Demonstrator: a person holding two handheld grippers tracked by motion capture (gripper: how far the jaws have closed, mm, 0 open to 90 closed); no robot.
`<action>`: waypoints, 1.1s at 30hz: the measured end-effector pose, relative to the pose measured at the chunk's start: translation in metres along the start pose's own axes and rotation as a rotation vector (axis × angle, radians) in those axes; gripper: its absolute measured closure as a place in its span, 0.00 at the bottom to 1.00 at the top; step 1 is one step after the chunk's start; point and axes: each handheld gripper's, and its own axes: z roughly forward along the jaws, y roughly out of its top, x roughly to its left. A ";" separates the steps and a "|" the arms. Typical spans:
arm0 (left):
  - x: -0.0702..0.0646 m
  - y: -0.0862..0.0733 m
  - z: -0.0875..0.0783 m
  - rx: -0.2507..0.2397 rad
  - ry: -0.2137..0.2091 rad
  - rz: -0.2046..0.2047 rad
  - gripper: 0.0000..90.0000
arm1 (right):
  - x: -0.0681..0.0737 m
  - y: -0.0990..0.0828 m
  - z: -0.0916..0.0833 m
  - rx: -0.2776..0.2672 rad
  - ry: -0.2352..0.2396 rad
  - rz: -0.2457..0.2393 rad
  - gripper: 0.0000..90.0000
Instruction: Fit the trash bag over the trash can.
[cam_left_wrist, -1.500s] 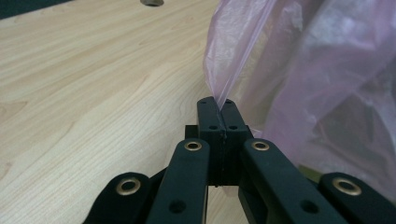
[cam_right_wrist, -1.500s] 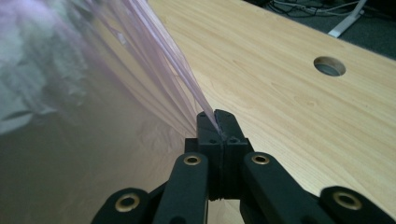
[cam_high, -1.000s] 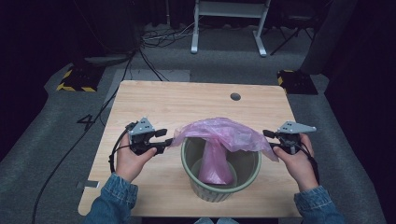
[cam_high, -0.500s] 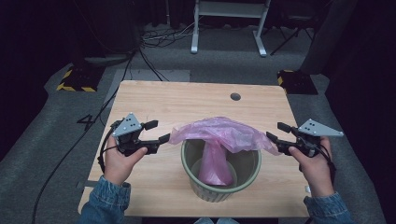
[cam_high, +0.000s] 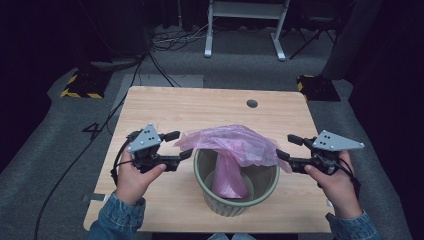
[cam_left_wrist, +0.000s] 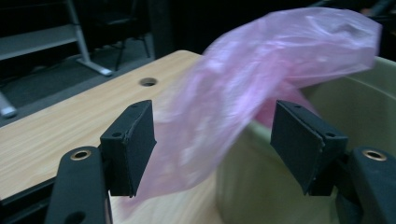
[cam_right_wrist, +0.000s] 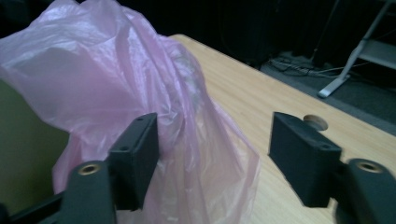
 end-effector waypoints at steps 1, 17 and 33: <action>-0.001 0.001 0.004 0.003 -0.008 0.000 0.34 | -0.001 0.000 0.000 -0.001 0.002 0.008 0.40; 0.000 0.005 0.021 0.029 -0.095 -0.013 0.85 | 0.010 0.003 -0.004 0.021 0.096 0.021 0.67; -0.021 -0.023 -0.024 0.020 -0.110 0.116 1.00 | 0.035 -0.012 -0.037 0.004 0.267 -0.030 1.00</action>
